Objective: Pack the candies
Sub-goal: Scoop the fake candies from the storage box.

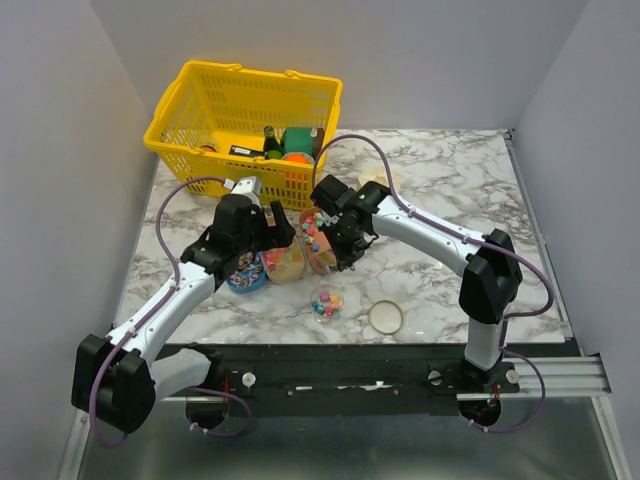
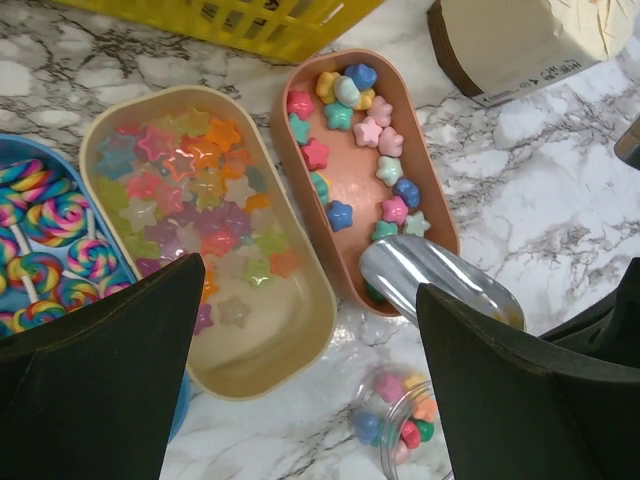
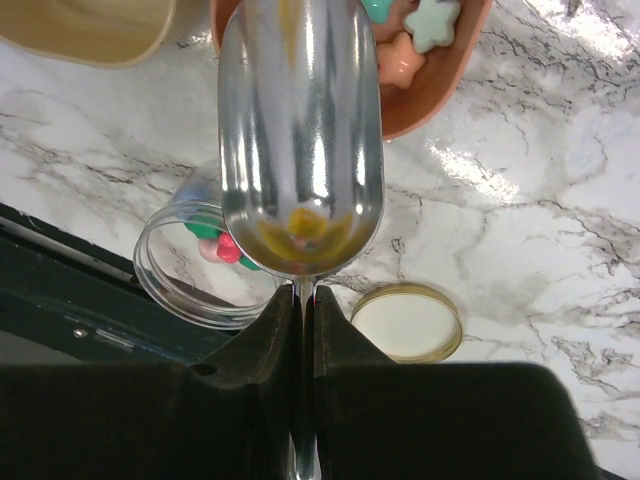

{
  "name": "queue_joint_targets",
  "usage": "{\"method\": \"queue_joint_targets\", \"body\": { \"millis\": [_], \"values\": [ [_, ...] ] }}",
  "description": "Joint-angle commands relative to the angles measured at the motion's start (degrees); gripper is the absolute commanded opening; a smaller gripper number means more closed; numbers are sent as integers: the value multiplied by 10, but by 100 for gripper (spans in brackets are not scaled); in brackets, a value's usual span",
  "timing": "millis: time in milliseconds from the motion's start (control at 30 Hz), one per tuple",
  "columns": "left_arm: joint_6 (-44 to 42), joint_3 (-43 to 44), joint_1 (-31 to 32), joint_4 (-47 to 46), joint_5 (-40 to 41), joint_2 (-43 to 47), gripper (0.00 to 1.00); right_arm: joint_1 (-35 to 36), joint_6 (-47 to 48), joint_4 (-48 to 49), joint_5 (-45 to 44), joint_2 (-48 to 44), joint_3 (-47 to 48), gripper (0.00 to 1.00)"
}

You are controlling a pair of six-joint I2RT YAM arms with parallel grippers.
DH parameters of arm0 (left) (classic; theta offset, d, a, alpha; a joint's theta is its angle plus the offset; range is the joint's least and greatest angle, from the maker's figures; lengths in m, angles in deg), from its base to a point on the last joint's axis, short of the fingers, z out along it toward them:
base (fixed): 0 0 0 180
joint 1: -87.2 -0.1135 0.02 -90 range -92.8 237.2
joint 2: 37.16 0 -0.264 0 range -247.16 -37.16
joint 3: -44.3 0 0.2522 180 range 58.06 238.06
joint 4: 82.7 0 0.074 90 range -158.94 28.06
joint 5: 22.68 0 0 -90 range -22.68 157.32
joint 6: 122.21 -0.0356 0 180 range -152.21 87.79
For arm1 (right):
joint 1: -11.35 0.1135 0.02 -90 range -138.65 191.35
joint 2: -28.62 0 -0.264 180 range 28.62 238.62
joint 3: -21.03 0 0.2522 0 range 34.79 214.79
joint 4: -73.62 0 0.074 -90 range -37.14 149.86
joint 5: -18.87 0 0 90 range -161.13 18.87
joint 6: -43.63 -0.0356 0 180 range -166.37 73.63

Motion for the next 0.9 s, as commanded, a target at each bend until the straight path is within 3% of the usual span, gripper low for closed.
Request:
{"method": "queue_joint_targets", "body": {
  "millis": [0,500,867],
  "values": [
    [-21,-19,-5,1,83,31,99,-5,36,-34,24,24,24,1],
    [-34,-51,-19,-24,137,92,99,-38,93,-75,33,144,156,1],
    [-35,-50,-21,-22,139,94,99,-39,83,-2,18,165,133,1]
  ]
}}
